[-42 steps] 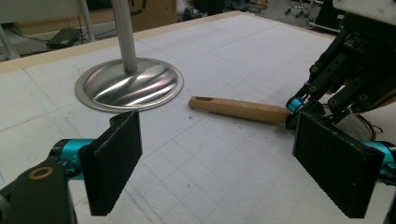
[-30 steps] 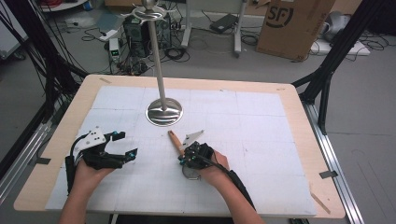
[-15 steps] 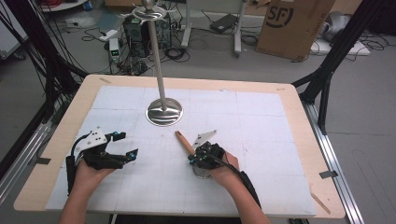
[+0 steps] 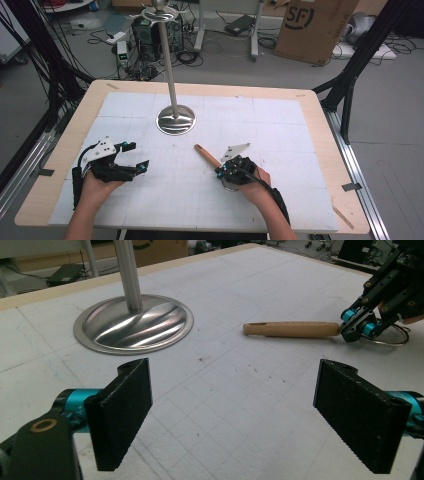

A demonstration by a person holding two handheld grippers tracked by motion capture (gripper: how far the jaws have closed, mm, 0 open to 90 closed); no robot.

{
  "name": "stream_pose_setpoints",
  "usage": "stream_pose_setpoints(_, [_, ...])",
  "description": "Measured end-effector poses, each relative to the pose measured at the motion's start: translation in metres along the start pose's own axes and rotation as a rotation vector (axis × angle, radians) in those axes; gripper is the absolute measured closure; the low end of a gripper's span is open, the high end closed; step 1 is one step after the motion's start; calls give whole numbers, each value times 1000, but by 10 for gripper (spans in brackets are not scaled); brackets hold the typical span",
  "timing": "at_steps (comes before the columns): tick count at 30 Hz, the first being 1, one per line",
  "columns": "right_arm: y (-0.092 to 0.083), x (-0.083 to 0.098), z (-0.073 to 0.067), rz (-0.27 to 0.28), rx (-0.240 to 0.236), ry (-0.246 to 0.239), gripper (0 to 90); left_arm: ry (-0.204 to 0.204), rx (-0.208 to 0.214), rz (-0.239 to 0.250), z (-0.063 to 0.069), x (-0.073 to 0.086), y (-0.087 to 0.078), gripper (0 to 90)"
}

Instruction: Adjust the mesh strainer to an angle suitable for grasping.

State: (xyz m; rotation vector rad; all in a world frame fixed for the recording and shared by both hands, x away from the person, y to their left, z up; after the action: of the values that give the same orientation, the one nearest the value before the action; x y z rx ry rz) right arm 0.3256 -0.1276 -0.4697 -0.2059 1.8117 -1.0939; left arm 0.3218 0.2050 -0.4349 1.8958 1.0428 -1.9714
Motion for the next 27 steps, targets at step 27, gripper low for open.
stream_pose_setpoints(27, [-31,14,16,72,30,45,860,-5,4,-3,0,1,2,163])
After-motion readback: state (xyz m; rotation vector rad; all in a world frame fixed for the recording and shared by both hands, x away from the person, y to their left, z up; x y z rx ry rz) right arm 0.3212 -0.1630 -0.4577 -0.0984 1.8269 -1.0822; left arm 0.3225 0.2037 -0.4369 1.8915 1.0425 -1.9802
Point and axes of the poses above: each handheld gripper's, and its own axes: y roughly forward along the jaws, x roughly out of its underside, z roughly to its right, the point moved 5 cm from there along y, roughly forward along the jaws, and after that the axes turned 9 degrees about y, right-handed, at the moved point
